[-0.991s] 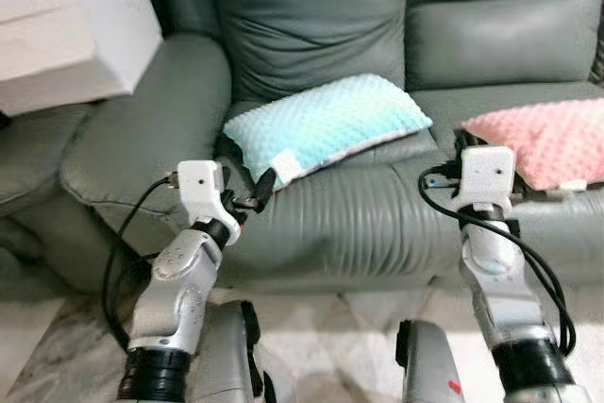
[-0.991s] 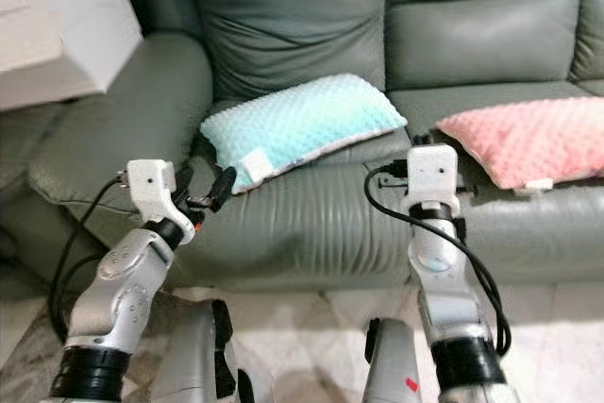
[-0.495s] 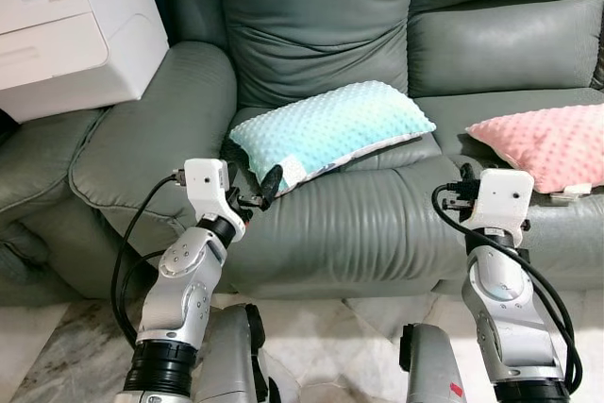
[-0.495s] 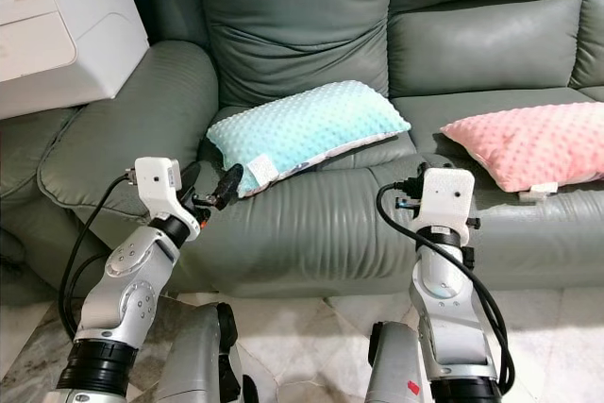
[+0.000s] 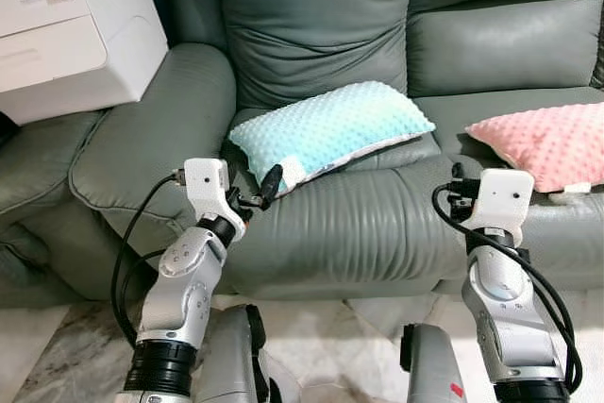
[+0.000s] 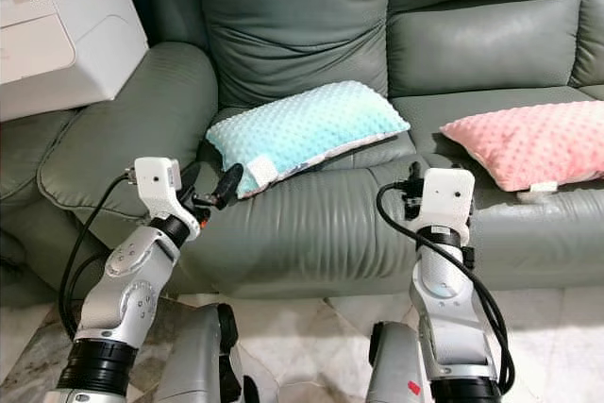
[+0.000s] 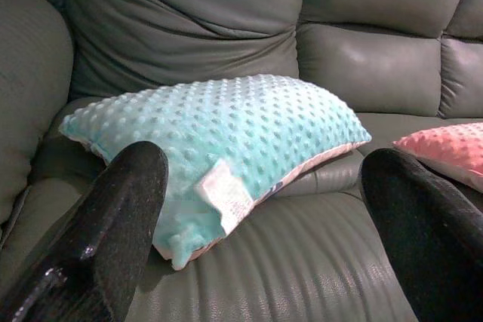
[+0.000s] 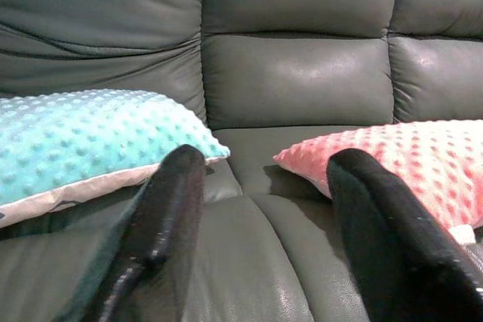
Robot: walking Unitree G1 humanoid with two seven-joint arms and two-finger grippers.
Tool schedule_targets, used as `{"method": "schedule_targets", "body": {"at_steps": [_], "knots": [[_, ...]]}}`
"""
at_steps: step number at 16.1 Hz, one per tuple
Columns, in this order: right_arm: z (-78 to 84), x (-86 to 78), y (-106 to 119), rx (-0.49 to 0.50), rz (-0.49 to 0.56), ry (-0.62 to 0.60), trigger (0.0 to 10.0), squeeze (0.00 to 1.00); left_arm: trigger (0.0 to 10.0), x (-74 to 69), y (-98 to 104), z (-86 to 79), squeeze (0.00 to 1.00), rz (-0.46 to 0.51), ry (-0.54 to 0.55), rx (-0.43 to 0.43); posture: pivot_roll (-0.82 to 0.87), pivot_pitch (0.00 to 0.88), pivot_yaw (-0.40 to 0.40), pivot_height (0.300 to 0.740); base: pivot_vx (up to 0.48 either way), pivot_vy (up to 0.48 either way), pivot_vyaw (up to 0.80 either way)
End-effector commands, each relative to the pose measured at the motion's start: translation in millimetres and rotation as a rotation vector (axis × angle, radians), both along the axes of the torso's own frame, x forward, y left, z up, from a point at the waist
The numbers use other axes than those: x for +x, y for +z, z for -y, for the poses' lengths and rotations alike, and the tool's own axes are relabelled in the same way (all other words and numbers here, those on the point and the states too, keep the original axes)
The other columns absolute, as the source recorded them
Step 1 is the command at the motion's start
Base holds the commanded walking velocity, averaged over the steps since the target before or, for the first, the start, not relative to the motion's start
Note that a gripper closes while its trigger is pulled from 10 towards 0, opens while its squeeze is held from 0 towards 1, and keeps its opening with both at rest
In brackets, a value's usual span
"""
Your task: Move the pillow to the sofa
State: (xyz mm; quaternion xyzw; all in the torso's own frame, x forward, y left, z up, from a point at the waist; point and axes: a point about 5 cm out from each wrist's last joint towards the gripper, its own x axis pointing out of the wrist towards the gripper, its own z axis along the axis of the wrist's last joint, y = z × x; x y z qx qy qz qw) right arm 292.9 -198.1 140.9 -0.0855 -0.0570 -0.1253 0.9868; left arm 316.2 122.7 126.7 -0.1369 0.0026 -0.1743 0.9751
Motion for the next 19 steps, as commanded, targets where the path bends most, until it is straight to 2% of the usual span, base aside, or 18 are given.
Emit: {"method": "schedule_targets", "body": {"at_steps": [1,7,8,11,14,16,19], "knots": [[-0.6,-0.9,4.4,0.006,0.015,-0.001,10.0,1.0,10.0,2.7,2.3,-1.6,0.0,0.01,-0.006,0.018,-0.2,0.0,0.126,0.548,0.0,0.0,0.0],[-1.3,-3.9,5.2,0.012,0.0,-0.002,10.0,1.0,10.0,4.2,2.1,-1.9,0.0,0.017,-0.003,0.021,-0.2,0.0,0.125,0.548,0.0,0.0,0.0],[-2.1,-5.4,8.1,0.04,-0.026,0.021,10.0,1.0,10.0,9.1,-5.7,27.8,0.0,-0.004,-0.052,-0.005,-0.24,0.0,0.089,0.548,0.0,0.0,0.0],[5.5,-4.7,13.9,0.031,-0.012,0.012,10.0,1.0,10.0,9.8,-18.0,41.9,0.0,-0.076,-0.095,0.023,-0.27,0.0,0.088,0.548,0.0,0.0,0.0],[16.0,-6.1,18.8,0.016,-0.018,-0.01,10.0,1.0,10.0,11.9,-18.1,56.0,0.0,-0.075,-0.141,0.031,-0.28,0.0,0.09,0.548,0.0,0.0,0.0],[20.0,-6.6,21.7,0.006,-0.012,-0.033,10.0,1.0,10.0,14.3,-22.9,52.8,0.0,-0.072,-0.092,0.086,-0.28,0.0,0.092,0.548,0.0,0.0,0.0],[10.8,-14.1,16.5,0.04,-0.033,0.002,10.0,1.0,10.0,17.5,-25.3,40.5,0.0,-0.071,-0.016,0.098,-0.28,0.0,0.095,0.548,0.0,0.0,0.0]]}}
